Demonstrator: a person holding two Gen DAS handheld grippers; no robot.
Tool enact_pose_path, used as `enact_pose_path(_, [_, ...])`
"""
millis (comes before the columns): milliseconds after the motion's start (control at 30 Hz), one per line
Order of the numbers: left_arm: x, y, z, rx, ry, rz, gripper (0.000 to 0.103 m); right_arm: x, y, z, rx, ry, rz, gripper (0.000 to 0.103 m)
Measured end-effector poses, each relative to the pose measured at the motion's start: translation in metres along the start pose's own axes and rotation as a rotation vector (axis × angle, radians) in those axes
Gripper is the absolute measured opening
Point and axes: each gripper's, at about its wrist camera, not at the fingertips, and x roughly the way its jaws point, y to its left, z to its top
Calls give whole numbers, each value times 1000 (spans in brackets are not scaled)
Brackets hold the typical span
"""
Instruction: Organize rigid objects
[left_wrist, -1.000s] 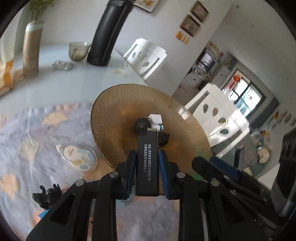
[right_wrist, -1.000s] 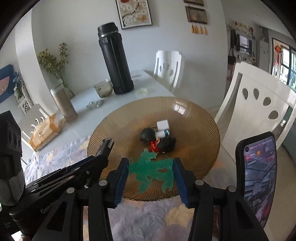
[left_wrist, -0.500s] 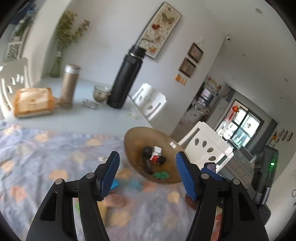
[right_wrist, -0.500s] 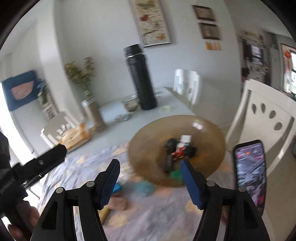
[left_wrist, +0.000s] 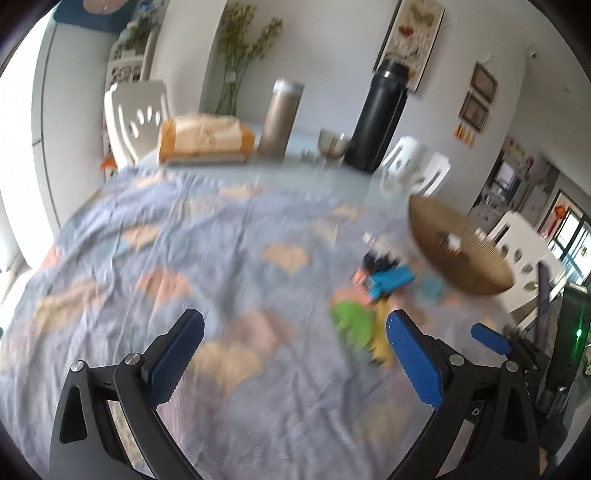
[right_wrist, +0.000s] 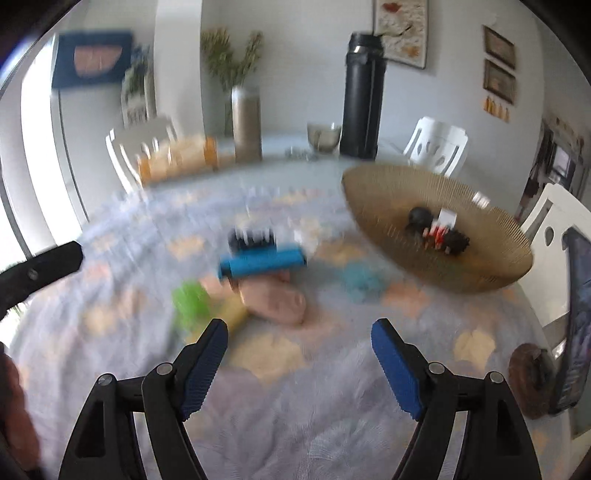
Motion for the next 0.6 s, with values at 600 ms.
enact_pose_path(600, [17,-16,-15,127,94,107,99,13,-46,0,209,83,44,92])
